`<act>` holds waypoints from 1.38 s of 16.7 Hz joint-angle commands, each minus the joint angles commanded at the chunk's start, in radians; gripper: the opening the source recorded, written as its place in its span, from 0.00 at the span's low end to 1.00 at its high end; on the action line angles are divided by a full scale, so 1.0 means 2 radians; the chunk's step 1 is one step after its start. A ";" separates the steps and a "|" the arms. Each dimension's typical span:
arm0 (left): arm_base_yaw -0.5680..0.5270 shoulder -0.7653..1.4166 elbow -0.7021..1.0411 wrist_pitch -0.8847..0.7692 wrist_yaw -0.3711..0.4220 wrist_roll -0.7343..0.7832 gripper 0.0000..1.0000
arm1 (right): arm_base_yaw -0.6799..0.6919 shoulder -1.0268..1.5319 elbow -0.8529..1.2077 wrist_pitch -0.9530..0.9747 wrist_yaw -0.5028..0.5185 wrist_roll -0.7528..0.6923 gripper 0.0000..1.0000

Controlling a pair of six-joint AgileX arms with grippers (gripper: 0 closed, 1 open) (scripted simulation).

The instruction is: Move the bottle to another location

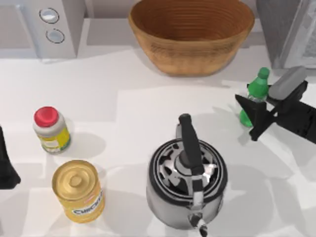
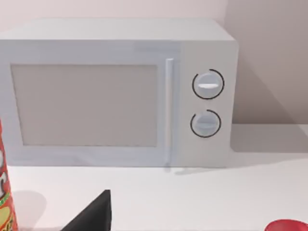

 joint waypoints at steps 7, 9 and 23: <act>0.000 0.000 0.000 0.000 0.000 0.000 1.00 | 0.000 0.000 0.000 0.000 0.000 0.000 0.00; 0.000 0.000 0.000 0.000 0.000 0.000 1.00 | 0.000 0.000 0.000 0.000 0.000 0.000 0.00; 0.000 0.000 0.000 0.000 0.000 0.000 1.00 | -0.282 -0.104 -0.073 -0.036 0.003 0.015 0.00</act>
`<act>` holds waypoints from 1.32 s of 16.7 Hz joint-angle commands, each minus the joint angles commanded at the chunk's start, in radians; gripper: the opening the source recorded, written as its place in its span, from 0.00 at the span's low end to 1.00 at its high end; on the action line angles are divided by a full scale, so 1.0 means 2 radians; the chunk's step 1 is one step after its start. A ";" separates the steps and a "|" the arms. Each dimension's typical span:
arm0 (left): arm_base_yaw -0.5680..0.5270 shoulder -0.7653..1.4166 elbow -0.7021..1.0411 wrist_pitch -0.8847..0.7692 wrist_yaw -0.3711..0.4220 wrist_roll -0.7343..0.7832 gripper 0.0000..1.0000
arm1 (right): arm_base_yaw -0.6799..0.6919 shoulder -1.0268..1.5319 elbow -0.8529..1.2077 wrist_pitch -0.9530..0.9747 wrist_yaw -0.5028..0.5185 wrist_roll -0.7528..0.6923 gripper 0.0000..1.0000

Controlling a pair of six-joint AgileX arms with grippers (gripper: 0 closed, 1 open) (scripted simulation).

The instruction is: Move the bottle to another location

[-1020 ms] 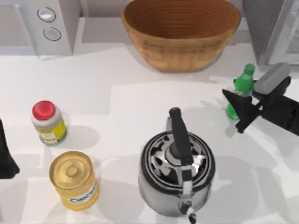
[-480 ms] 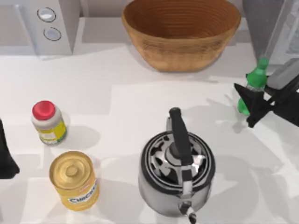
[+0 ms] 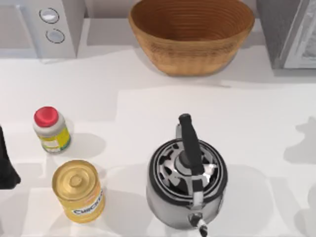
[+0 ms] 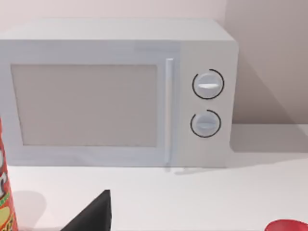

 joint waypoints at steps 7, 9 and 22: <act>0.000 0.000 0.000 0.000 0.000 0.000 1.00 | -0.095 -0.056 -0.030 -0.015 0.007 -0.008 0.00; 0.000 0.000 0.000 0.000 0.000 0.000 1.00 | -0.093 -0.053 -0.028 -0.015 0.007 -0.007 0.00; 0.000 0.000 0.000 0.000 0.000 0.000 1.00 | -0.048 0.092 0.053 0.055 0.055 0.004 0.00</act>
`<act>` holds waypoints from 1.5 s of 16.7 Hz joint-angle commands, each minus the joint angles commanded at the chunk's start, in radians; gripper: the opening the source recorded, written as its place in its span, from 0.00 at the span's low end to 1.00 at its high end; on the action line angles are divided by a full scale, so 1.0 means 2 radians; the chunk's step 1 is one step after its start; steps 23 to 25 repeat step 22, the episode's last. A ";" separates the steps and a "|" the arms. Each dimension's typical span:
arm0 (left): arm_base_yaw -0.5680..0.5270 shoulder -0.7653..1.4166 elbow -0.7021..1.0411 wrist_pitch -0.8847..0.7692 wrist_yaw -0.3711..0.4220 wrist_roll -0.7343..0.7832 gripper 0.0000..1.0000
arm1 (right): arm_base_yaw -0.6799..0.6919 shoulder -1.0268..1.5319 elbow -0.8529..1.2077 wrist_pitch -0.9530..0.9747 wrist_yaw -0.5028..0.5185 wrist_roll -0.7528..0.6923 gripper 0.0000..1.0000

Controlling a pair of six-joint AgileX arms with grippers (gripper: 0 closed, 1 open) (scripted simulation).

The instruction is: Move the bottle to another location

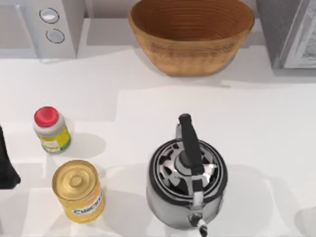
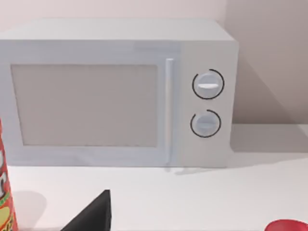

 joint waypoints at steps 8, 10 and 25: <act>0.000 0.000 0.000 0.000 0.000 0.000 1.00 | 0.000 0.000 0.000 0.000 0.000 0.000 0.38; 0.000 0.000 0.000 0.000 0.000 0.000 1.00 | 0.000 0.000 0.000 0.000 0.000 0.000 0.53; 0.000 0.000 0.000 0.000 0.000 0.000 1.00 | 0.000 0.000 0.000 0.000 0.000 0.000 1.00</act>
